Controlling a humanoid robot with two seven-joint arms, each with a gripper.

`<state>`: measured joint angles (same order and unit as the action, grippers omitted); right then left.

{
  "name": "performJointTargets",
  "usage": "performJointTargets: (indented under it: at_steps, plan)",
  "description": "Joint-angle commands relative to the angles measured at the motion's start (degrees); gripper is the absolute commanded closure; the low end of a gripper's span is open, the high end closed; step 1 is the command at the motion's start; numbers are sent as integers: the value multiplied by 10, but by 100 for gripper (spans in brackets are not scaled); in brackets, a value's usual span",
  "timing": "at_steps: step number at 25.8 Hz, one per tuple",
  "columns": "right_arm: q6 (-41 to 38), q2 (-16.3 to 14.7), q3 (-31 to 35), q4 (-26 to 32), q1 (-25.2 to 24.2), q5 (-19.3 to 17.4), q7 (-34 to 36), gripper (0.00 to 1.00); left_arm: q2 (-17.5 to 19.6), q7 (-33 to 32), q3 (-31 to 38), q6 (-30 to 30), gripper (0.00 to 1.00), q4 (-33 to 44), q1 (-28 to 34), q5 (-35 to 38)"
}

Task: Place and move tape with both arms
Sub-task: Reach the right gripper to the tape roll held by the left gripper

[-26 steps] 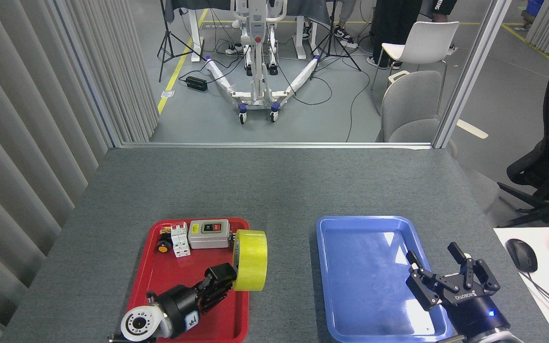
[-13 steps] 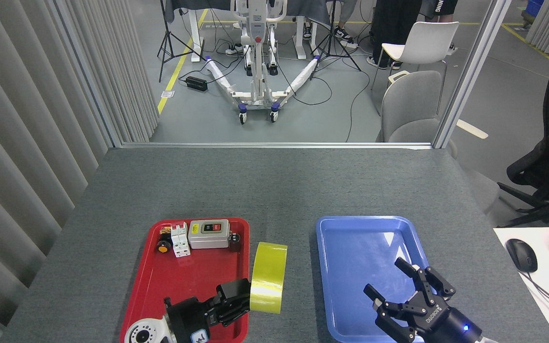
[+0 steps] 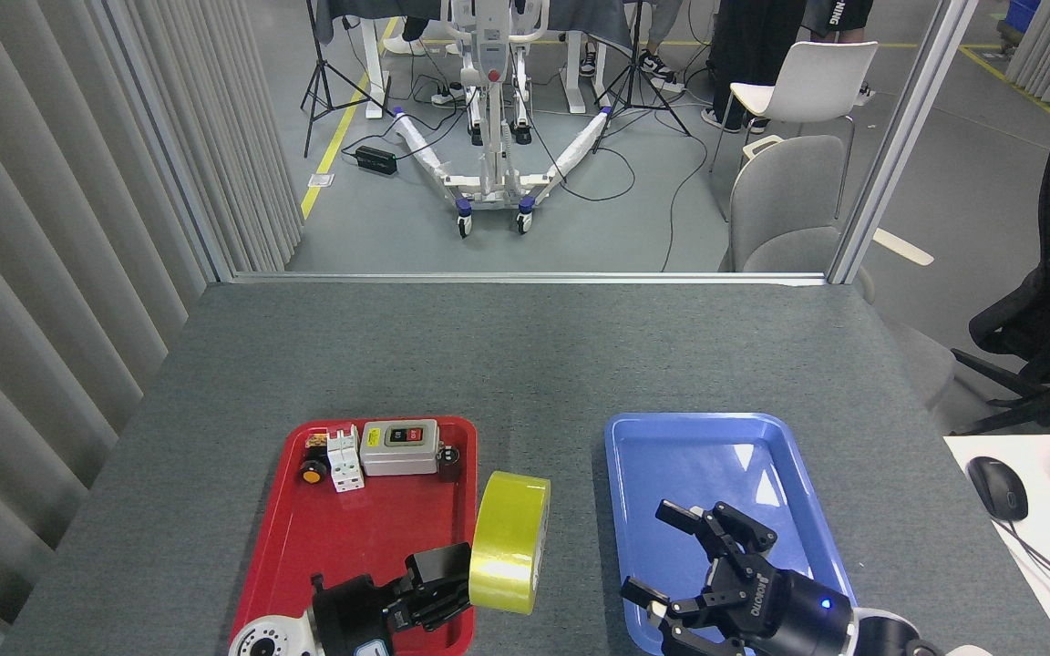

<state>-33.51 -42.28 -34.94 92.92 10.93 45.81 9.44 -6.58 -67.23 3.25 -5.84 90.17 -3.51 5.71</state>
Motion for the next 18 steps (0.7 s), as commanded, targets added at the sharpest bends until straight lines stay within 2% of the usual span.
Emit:
performJointTargets:
  at_steps: [1,5,15,18]
  plan:
    - [-1,47,-7,-28,29,-4,-30,0,2,-6,5,-5,100,0,0,-3]
    - [5,98,-7,-57,51,-3,-73,3,1,-42,18,-24,100,0,0,-3]
    - [-6,145,-19,-74,80,-3,-104,9,2,-46,22,-29,100,-1,0,-3]
    - [-8,156,-26,-77,85,0,-108,14,2,-46,23,-29,100,-4,0,-3]
